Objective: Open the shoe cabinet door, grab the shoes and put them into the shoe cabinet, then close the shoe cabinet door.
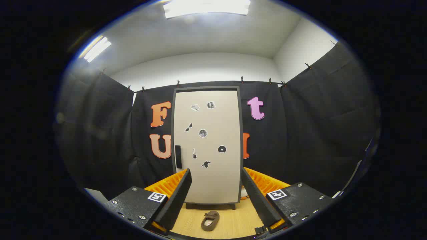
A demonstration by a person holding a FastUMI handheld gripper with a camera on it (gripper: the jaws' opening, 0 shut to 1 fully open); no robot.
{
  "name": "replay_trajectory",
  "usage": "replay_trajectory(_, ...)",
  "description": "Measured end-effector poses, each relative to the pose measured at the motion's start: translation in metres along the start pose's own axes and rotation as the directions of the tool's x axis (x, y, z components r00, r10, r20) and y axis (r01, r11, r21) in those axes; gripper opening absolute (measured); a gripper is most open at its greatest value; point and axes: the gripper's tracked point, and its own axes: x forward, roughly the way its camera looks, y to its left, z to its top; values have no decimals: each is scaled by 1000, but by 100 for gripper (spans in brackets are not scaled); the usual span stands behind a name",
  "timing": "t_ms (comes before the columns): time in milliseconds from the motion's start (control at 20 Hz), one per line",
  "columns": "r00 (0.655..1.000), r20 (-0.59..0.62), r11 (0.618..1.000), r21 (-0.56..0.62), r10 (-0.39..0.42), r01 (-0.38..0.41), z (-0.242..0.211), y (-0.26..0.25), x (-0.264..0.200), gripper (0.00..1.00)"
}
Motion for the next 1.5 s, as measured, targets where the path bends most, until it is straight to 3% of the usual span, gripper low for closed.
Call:
replay_trajectory(1050,1000,-12,1000,-13,6,-6,-6,-2,0,94)
replay_trajectory(1500,999,-27,999,-30,18,-19,-16,34,27,94)
